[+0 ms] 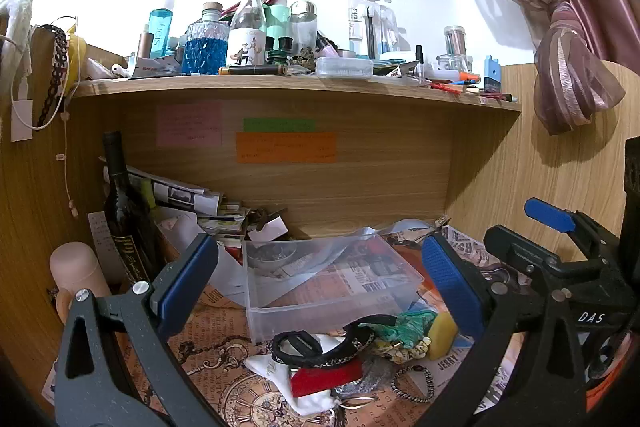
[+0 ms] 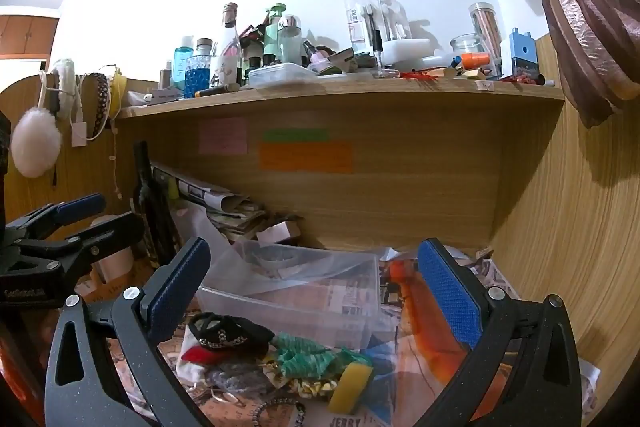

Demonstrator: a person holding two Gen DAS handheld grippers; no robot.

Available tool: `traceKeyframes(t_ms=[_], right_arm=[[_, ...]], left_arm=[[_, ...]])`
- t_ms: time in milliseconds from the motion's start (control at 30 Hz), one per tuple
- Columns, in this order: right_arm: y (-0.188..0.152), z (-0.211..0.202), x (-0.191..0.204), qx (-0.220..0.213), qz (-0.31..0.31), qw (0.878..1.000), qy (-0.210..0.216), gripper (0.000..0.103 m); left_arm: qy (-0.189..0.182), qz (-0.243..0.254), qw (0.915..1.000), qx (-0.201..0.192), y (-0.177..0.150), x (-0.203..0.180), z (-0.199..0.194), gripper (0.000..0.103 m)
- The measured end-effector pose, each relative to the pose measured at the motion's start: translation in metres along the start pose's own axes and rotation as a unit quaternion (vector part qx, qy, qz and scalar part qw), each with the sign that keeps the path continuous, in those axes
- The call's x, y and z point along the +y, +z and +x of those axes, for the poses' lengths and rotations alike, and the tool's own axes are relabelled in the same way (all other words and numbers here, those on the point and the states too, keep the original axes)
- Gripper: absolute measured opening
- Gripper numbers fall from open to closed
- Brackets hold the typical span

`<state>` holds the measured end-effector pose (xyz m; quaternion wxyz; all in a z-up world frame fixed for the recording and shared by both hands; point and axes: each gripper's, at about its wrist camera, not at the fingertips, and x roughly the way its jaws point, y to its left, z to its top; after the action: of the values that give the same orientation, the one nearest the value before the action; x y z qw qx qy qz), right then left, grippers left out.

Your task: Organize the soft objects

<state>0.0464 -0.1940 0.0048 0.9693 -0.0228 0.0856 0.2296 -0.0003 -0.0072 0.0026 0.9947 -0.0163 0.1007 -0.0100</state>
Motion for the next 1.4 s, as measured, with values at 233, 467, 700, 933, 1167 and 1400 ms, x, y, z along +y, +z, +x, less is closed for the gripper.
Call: traceKeyframes(t_ms=[233,467,700,933,1167,1400], right_arm=[[0.0004,0.0001,0.0015,0.000,0.004,1.000,0.005,0.103],[0.0006,-0.0006,0.0003,-0.001,0.007,1.000,0.008,0.103],[0.0001,-0.0012,0.0008,-0.001,0.008,1.000,0.010,0.103],[0.0003,-0.0011,0.0017,-0.001,0.008,1.000,0.010,0.103],[0.0004,-0.0010,0.0022,-0.001,0.009,1.000,0.010,0.103],[-0.0001,-0.0016,0.0019,-0.001,0.009,1.000,0.010,0.103]], left_arm=[[-0.002,0.002,1.0000,0.001,0.0014,0.0003,0.0011,0.103],[-0.002,0.003,1.0000,-0.001,0.0004,0.0000,0.0005,0.103],[-0.002,0.004,1.0000,-0.002,-0.0011,-0.0003,0.0005,0.103],[-0.002,0.002,1.0000,-0.002,-0.0010,0.0003,0.0007,0.103],[-0.003,0.002,1.0000,-0.002,-0.0012,0.0010,0.0015,0.103],[-0.002,0.001,1.0000,-0.001,-0.0010,0.0006,0.0017,0.103]])
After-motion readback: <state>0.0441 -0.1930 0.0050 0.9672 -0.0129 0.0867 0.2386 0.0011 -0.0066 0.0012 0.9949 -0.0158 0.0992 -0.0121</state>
